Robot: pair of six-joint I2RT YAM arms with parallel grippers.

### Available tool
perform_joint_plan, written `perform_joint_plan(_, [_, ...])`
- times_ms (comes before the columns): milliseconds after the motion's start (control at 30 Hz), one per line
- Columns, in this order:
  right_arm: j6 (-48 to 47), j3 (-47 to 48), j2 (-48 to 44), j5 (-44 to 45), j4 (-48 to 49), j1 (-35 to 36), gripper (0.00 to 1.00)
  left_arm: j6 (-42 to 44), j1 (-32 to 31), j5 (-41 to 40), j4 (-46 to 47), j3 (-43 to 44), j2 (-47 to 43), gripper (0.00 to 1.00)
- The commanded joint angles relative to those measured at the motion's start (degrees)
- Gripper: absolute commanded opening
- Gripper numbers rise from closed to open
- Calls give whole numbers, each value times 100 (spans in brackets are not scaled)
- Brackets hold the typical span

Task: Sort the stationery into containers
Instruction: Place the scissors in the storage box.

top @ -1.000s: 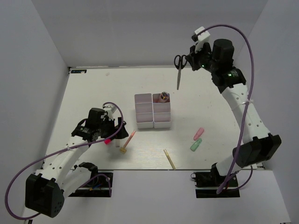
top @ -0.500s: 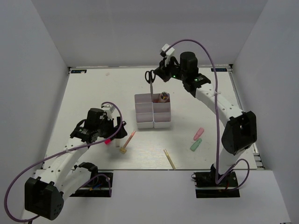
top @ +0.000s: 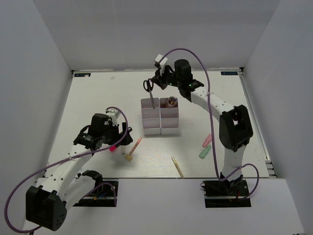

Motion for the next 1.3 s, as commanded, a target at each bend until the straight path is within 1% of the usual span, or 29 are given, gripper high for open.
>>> perform_joint_plan(0, [-290,304,42,306,810,18,0,71,11,-20,-16,73,-35,100])
perform_joint_plan(67, [-474,243,77,464,944,44,0,89,11,-3,-8,81,-26,100])
perform_joint_plan(100, [-484,217,68,499,1179,53,0,89,20,-20,1,81,-18,100])
perform_joint_plan(233, [-353,295,68,438,1146,70,0,98,20,-20,-8,81,-35,100])
perform_joint_plan(333, [-37,497,-2,315,979,53,0,98,11,-37,-25,90,-26,100])
perform_joint_plan(467, [-97,454,-37,359,970,53,0,89,20,33,-16,90,-18,100])
perform_joint_plan(567, [-378,182,-20,350,1110,70,0,97,20,24,-8,90,-17,100])
perform_joint_plan(600, [-666,-10,-20,341,1259,79,0,98,11,33,-8,81,-26,100])
perform_joint_plan(667, [-791,-327,-81,376,1531,105,0,106,20,-20,-25,73,-9,100])
perform_joint_plan(833, [-765,-846,-300,368,1857,105,0,115,20,-38,-25,99,35,100])
perform_joint_plan(1167, [-739,-1268,-687,95,1840,141,0,106,11,-55,-8,90,-9,100])
perform_joint_plan(1233, [-756,-1277,-723,78,1744,158,3,106,20,-38,-17,90,-9,100])
perform_joint_plan(1267, [-774,-1304,-784,69,1717,158,4,106,20,-46,-17,81,-17,100])
